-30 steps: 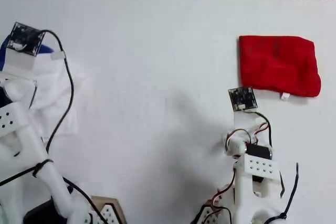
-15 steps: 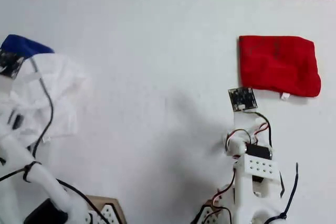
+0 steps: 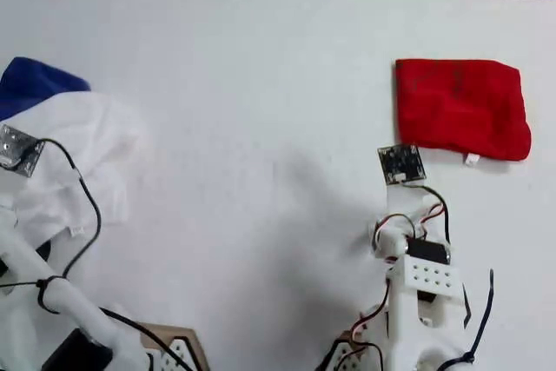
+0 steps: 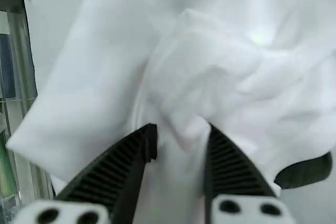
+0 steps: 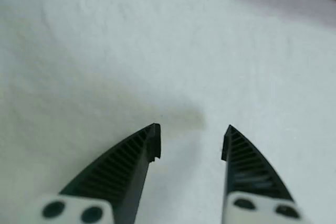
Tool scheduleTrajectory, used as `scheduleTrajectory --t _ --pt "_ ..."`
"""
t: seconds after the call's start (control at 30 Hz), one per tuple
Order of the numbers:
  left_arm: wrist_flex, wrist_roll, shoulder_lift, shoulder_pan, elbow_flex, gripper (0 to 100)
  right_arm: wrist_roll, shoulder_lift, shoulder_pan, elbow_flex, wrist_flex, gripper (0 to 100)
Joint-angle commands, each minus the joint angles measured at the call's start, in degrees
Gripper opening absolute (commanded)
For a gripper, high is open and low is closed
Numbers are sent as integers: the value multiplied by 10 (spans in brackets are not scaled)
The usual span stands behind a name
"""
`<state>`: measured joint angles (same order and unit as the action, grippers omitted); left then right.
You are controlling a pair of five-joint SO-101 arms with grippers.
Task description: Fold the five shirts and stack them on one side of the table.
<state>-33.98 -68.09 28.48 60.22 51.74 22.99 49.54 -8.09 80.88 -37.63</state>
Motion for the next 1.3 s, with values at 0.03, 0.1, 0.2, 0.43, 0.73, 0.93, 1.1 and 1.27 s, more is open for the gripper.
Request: scheduleTrajectory --t 0.03,0.1,0.2,0.43,0.73,0.93,1.1,1.27 --pt "11 18 18 -15 -6 24 -2 16 2 -3 11 191" --pt "6 56 18 -25 -21 26 -2 16 2 -3 11 191" --pt "-26 131 18 -49 -58 26 -2 16 2 -3 11 191" --pt "-295 328 18 -189 -259 26 -2 16 2 -3 11 191" --pt "-519 483 17 -499 -587 26 -3 16 2 -3 11 191" --pt "-517 523 12 -663 -696 26 -3 16 2 -3 11 191" --pt "-520 526 11 -774 -700 26 -4 16 2 -3 11 191" --pt "-477 521 11 -763 -545 26 -4 16 2 -3 11 191"
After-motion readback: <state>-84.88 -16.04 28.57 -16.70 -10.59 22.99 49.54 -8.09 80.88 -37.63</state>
